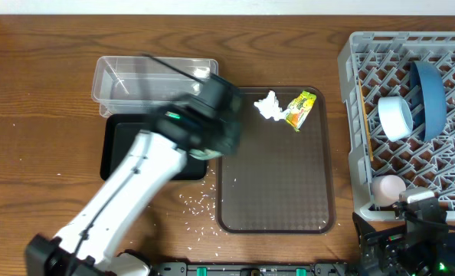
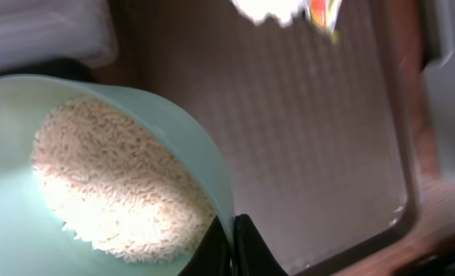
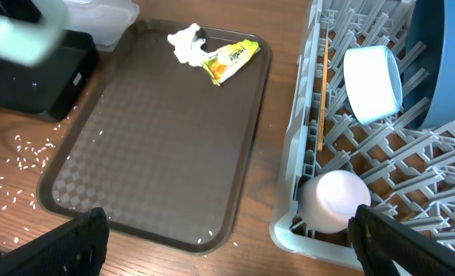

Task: Sort waste into correct bins and load items into the dishwasher rack
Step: 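Lift and carry the green bowl over the black tray with the left gripper, then tilt the green bowl to pour rice onto the black tray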

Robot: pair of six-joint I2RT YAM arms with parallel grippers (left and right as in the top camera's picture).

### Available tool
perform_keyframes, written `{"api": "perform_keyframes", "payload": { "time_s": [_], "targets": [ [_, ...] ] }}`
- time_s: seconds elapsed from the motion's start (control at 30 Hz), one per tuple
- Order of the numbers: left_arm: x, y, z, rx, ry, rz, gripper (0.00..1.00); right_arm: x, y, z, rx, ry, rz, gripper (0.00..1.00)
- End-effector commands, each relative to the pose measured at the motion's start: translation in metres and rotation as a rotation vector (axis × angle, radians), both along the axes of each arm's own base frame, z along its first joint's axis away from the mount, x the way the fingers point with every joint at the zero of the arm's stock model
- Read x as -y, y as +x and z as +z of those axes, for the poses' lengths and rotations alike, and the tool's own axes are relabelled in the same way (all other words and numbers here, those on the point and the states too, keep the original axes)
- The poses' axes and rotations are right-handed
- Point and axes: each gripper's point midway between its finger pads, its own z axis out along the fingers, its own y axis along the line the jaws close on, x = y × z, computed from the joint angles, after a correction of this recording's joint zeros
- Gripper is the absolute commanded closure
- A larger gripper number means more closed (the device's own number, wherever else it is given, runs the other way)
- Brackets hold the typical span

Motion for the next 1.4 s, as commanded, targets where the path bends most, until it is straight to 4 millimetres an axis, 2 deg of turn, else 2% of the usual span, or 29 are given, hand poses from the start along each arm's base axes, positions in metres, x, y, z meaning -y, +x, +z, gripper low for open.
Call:
{"api": "perform_keyframes", "payload": {
  "time_s": [0.0, 0.1, 0.3, 0.37, 0.5, 0.67, 0.97, 1.13, 1.3, 1.37],
  "targets": [
    [-0.012, 0.009, 0.012, -0.057, -0.218, -0.046, 0.94, 0.0, -0.001, 0.003, 0.012, -0.008, 0.015, 0.01],
    [-0.039, 0.022, 0.02, -0.094, -0.425, -0.012, 0.94, 0.0, -0.001, 0.003, 0.012, -0.008, 0.015, 0.01],
    [-0.08, 0.028, 0.036, -0.073, -0.849, -0.01, 0.94, 0.0, -0.001, 0.003, 0.012, -0.008, 0.015, 0.01],
    [-0.092, 0.028, 0.035, -0.053, -0.964, 0.001, 0.94, 0.0, -0.001, 0.003, 0.012, -0.008, 0.015, 0.01],
    [-0.11, 0.023, 0.02, -0.027, -1.133, 0.048, 0.94, 0.0, -0.001, 0.003, 0.012, -0.008, 0.015, 0.01],
    [-0.122, 0.018, -0.006, -0.066, -1.157, 0.127, 0.94, 0.0, -0.001, 0.003, 0.012, -0.008, 0.015, 0.01],
    [-0.144, 0.018, -0.011, 0.021, -1.141, 0.158, 0.94, 0.0, -0.001, 0.003, 0.012, -0.008, 0.015, 0.01],
    [-0.143, 0.015, -0.014, 0.135, -1.093, 0.078, 0.94, 0.0, -0.001, 0.003, 0.012, -0.008, 0.015, 0.01],
    [-0.142, 0.012, -0.018, 0.183, -1.068, 0.041, 0.94, 0.0, -0.001, 0.003, 0.012, -0.008, 0.015, 0.01],
    [-0.141, 0.011, -0.024, 0.154, -1.04, 0.049, 0.94, 0.0, -0.001, 0.003, 0.012, -0.008, 0.015, 0.01]
  ]
}}
